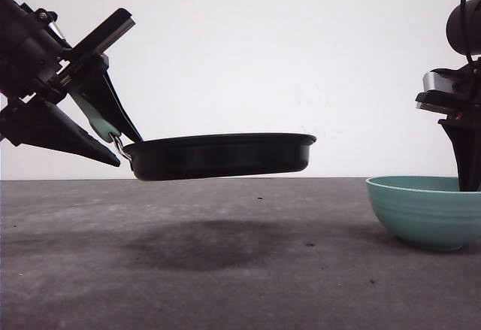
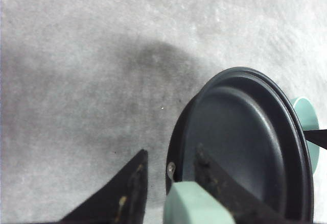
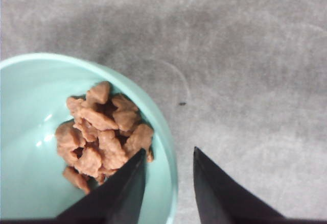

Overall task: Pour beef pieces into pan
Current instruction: 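Grasp the green bowl rim with the right gripper and lift it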

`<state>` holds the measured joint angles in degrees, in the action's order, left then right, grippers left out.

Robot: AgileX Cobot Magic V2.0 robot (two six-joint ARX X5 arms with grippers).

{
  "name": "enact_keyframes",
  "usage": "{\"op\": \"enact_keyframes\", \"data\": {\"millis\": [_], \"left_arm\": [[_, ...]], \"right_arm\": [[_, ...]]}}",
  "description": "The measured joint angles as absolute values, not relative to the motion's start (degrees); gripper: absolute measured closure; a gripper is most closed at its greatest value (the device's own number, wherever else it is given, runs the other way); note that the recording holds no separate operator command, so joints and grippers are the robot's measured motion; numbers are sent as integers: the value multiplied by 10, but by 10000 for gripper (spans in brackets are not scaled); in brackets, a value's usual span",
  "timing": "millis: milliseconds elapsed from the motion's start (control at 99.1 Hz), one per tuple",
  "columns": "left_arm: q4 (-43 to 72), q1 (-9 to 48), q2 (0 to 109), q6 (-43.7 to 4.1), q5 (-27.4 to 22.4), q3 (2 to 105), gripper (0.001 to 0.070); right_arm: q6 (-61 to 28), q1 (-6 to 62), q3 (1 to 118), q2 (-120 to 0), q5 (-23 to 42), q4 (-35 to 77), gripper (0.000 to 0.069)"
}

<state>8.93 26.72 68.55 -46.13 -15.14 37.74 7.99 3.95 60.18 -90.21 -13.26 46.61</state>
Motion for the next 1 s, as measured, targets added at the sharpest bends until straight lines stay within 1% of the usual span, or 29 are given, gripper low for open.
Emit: {"op": "enact_keyframes", "data": {"millis": [172, 283, 414, 575, 686, 717, 777, 817, 939, 999], "left_arm": [[89, 273, 686, -461, -151, 377, 572], [89, 279, 686, -461, -151, 377, 572], [89, 288, 686, -461, -151, 377, 573], [90, 296, 686, -461, -151, 377, 573], [90, 300, 686, -461, -151, 377, 573], [90, 301, 686, -461, -151, 377, 573], [90, 303, 686, -461, -151, 377, 573], [90, 303, 686, -461, -151, 377, 573], [90, 303, 686, -461, -151, 377, 573], [91, 303, 686, -461, -151, 377, 573]], "right_arm": [[87, 39, 602, -902, -132, 466, 520], [90, 39, 602, -902, -119, 465, 521], [93, 38, 602, -905, -119, 465, 547], [94, 38, 602, -932, -120, 481, 559], [95, 43, 602, -954, -135, 487, 561], [95, 45, 602, -956, -139, 486, 576], [95, 47, 602, -955, -153, 481, 635], [95, 48, 604, -954, -164, 472, 654], [95, 49, 606, -954, -204, 452, 670], [95, 49, 606, -952, -210, 444, 670]]}}
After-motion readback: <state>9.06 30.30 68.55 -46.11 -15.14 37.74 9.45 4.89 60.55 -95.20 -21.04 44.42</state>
